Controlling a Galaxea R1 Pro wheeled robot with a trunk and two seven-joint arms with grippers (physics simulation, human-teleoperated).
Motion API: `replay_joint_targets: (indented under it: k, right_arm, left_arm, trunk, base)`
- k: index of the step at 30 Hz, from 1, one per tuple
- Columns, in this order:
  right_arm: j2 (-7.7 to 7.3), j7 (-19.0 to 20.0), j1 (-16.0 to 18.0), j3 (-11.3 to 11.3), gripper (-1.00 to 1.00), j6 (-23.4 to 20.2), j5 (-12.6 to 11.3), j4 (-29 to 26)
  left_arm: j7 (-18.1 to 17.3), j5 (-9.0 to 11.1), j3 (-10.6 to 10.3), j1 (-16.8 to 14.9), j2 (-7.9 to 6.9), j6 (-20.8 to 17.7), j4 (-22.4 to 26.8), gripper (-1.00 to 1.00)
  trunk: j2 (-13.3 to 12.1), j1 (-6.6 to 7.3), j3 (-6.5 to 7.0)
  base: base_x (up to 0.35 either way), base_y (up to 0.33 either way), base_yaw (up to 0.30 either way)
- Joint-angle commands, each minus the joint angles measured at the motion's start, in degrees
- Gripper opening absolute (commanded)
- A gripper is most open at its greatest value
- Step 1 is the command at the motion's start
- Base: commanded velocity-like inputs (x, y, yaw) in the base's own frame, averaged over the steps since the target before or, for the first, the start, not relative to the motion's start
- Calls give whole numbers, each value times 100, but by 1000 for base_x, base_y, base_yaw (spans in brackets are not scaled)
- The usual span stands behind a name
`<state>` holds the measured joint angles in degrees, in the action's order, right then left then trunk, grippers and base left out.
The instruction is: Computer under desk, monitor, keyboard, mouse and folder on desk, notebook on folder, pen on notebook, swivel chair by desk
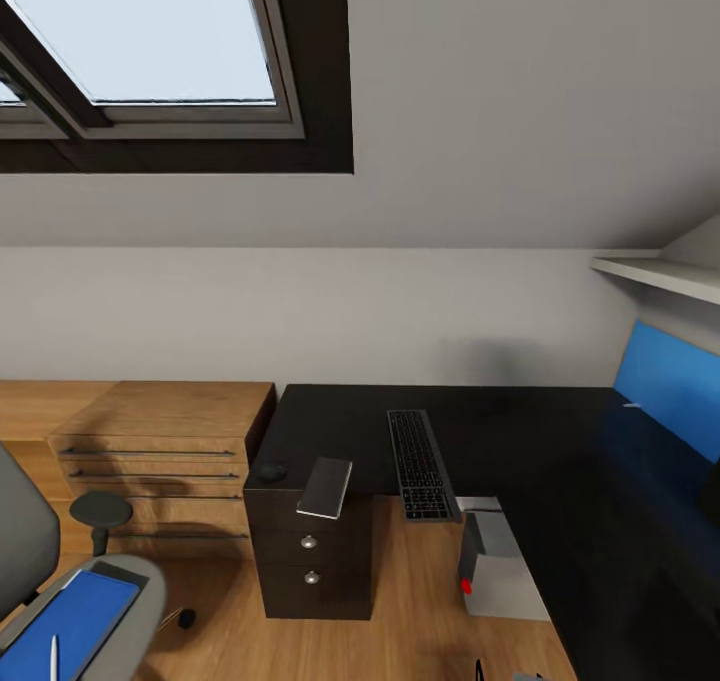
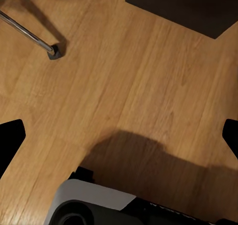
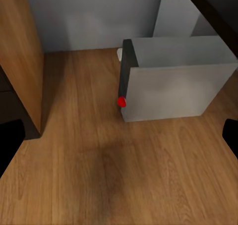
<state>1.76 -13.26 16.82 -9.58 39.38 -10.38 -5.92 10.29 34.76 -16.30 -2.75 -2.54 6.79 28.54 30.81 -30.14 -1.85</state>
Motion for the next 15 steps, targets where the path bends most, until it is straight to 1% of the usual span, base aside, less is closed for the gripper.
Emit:
replay_joint_targets:
  k: [1,12,15]
  right_arm:
    - [0,-19,6,-52,100,17,-45,3]
    - [0,-18,6,-53,100,17,-43,12]
    - [0,-18,6,-53,100,17,-43,12]
  left_arm:
    - [46,48,-49,-2,-3,24,3,100]
    - [61,57,-48,-4,6,17,-7,100]
    - [61,58,-49,-4,30,16,-7,100]
  trunk:
    - [53,-25,-30]
    - [494,-267,-228]
    - [614,-333,-282]
  base:
    - [0,0,0]
    - [0,0,0]
    - [0,0,0]
